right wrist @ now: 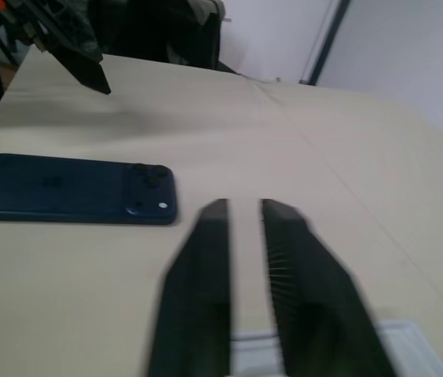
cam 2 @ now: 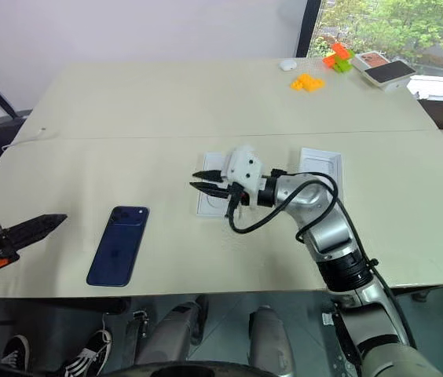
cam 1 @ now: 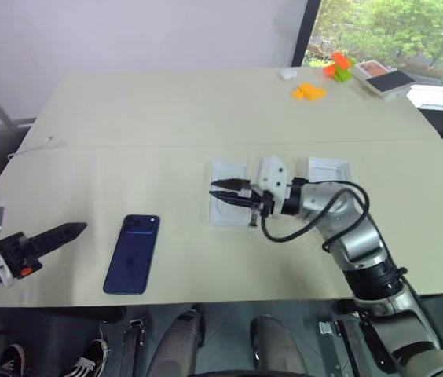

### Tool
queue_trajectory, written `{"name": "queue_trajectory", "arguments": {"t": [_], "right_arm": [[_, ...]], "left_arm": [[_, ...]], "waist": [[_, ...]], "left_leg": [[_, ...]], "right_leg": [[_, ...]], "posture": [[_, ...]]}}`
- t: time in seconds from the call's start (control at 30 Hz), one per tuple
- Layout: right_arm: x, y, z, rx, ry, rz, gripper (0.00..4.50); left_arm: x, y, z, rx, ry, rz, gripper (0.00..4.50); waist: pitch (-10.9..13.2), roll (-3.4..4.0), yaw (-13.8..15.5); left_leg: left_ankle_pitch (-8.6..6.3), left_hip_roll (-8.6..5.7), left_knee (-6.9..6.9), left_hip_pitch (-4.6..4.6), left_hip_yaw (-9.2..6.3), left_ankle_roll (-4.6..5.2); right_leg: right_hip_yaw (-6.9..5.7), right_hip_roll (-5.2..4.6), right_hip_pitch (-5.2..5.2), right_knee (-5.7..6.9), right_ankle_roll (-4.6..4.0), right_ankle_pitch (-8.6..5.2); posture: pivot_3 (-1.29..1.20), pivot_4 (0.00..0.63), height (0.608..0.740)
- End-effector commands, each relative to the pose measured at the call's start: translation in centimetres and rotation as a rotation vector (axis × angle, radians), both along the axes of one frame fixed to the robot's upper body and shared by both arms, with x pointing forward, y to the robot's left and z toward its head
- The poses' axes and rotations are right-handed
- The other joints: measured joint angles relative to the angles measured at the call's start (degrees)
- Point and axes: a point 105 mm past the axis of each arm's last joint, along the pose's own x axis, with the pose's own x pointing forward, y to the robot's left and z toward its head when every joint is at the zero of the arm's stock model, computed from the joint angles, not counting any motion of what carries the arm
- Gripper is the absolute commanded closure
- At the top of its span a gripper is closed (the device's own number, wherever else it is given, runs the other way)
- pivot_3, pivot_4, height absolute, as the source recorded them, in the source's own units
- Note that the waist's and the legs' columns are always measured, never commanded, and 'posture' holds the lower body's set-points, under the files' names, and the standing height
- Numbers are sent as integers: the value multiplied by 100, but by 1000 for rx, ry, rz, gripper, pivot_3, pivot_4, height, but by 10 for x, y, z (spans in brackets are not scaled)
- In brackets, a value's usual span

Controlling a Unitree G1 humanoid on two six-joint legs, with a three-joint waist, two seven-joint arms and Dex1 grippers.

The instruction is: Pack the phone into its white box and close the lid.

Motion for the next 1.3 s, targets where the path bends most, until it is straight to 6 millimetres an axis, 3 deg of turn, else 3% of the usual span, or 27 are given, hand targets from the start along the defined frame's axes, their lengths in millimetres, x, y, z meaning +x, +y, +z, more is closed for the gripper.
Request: {"name": "queue_trajectory", "arguments": {"t": [0.03,0.17,0.5,0.93,1.3], "right_arm": [[-16,20,-6,-98,-211,73,4441],[-19,24,-30,-230,-326,108,4441],[-23,31,-48,-311,-451,188,4441],[-31,47,-73,-365,-531,338,4441],[-17,61,-107,-558,-679,374,4441]], "left_arm": [[-7,1,2,10,-15,-38,0],[-3,-1,-7,36,4,-42,0],[6,-32,-16,132,40,-115,0],[5,-47,-28,143,100,-116,0],[12,-71,-46,108,131,-153,0]], "waist": [[-2,-3,-21],[-2,-2,-15],[-2,-3,-19],[-3,-4,-32],[-9,-3,13]], "left_leg": [[0,0,0,-1,0,0],[0,1,-12,-2,3,0],[0,4,-12,0,1,-1],[2,6,-7,5,-1,-2],[3,7,-8,52,-4,-5]], "right_leg": [[1,0,-1,-1,0,0],[0,-2,-8,-7,-1,0],[-2,10,-8,-2,-1,0],[-2,20,-3,7,0,1],[0,37,43,12,-3,1]], "posture": [[0,150,740],[0,150,740],[0,150,740],[0,150,740],[0,150,740]]}}
